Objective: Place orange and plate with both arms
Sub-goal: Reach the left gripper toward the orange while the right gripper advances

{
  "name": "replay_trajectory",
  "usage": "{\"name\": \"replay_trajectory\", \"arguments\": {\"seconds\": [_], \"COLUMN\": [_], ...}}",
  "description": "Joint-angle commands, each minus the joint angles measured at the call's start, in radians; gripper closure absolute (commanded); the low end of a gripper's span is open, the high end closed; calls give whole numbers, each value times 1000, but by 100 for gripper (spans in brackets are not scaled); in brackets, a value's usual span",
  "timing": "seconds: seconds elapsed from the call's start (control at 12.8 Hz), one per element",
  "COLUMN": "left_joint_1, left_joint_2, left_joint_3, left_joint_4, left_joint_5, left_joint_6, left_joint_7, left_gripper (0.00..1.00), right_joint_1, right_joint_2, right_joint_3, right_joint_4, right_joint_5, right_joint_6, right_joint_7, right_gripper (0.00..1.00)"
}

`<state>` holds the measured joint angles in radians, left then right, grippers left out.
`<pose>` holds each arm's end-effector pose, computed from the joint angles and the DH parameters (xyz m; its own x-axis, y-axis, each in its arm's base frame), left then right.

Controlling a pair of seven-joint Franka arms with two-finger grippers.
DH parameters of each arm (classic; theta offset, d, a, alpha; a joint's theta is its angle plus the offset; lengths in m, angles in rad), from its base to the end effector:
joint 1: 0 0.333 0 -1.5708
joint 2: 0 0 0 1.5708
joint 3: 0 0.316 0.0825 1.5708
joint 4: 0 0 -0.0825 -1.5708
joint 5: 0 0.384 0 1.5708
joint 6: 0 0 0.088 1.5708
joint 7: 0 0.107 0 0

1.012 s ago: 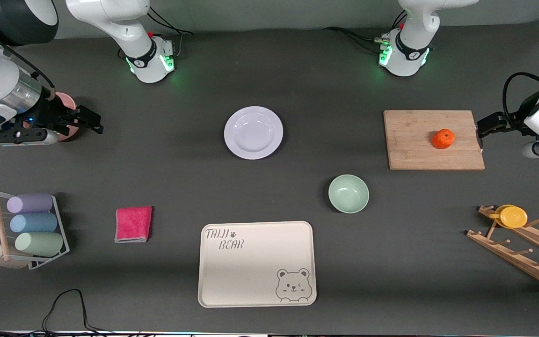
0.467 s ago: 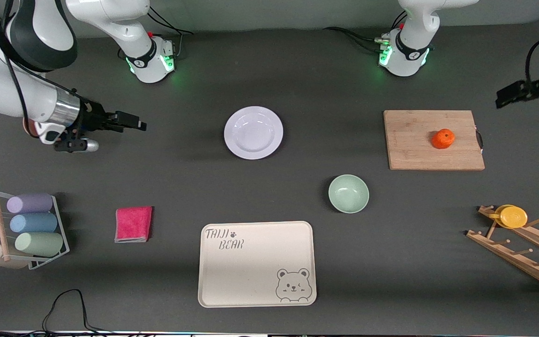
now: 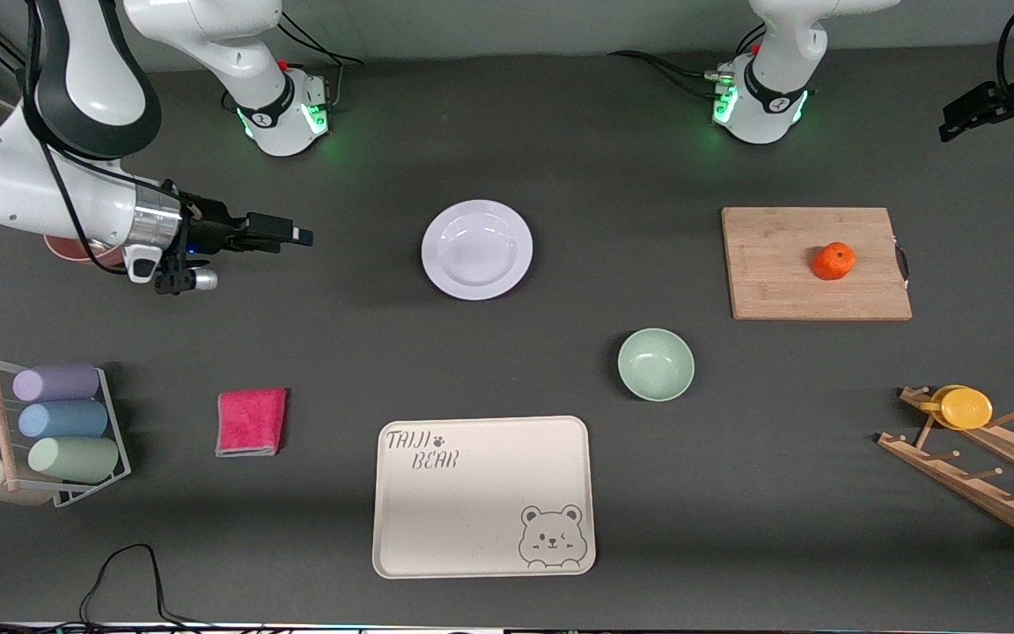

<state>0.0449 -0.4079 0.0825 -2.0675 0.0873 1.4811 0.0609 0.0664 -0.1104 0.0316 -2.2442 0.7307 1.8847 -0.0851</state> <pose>0.4030 0.0671 0.5825 0.9816 0.0598 -0.1816 0.0528 -0.9977 -0.0433 0.4778 0.0972 0.4115 0.9634 -0.0491 -0.2636 -0.2005 -0.7849 -0.5863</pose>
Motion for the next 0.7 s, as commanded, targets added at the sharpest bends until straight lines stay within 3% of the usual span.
{"name": "replay_trajectory", "arguments": {"seconds": [0.0,0.39,0.62], "left_joint_1": [0,13,42], "left_joint_2": [-18,17,127], "left_joint_3": [3,40,66], "left_joint_4": [-104,-379,-474], "left_joint_5": [17,17,19], "left_joint_6": [108,466,683], "left_joint_7": [8,10,52], "left_gripper": [0,0,0], "right_joint_1": [3,-10,-11], "right_joint_2": [29,61,171], "right_joint_3": [-1,-19,-45], "right_joint_4": [-30,-146,-149], "right_joint_5": [77,208,245], "right_joint_6": [16,2,5], "right_joint_7": [-111,-364,-511], "right_gripper": [0,0,0]}}
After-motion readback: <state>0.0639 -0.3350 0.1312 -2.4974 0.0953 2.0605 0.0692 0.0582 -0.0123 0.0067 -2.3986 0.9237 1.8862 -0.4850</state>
